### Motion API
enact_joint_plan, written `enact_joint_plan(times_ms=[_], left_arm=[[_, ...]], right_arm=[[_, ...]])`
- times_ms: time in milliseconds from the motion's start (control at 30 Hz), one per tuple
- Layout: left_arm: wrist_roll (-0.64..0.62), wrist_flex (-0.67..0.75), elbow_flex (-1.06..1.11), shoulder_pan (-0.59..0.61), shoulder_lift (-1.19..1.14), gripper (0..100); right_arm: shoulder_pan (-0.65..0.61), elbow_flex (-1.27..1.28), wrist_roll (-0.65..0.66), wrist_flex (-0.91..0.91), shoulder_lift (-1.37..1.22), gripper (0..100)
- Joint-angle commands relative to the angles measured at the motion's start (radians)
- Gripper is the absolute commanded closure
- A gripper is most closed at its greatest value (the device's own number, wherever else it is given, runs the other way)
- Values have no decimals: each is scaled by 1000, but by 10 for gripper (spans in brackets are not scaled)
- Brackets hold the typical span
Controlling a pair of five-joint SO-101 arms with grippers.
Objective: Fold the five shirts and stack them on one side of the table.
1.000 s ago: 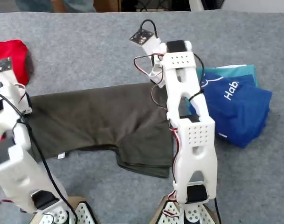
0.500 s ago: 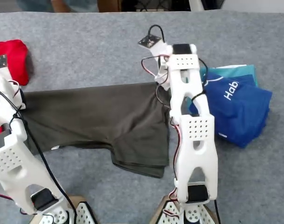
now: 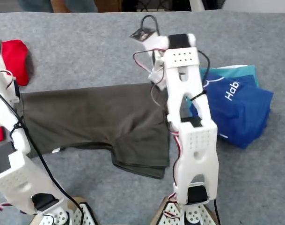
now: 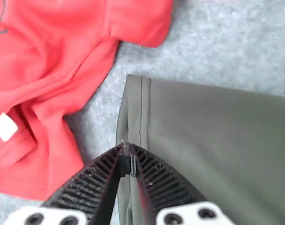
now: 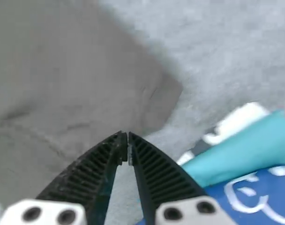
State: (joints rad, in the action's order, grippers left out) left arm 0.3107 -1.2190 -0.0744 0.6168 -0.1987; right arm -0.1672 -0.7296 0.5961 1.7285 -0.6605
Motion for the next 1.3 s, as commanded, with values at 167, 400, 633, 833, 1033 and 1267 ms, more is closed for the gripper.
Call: enact_joint_plan(times_ms=[167, 400, 633, 833, 1033, 1267], left_arm=[[8, 198, 225, 7, 20, 973], [115, 440, 426, 25, -5, 973], [114, 450, 449, 18, -6, 973], [114, 450, 452, 21, -6, 972], [112, 450, 455, 25, 0, 972], [35, 437, 461, 28, 60, 973]], right_arm=[[41, 573, -32, -321, 194, 985], [114, 791, -37, -537, 188, 985], [91, 750, -35, -456, 294, 985], [87, 746, -6, -387, 496, 985], [21, 914, 121, -321, 725, 985], [-175, 1305, 222, -428, 1033, 973]])
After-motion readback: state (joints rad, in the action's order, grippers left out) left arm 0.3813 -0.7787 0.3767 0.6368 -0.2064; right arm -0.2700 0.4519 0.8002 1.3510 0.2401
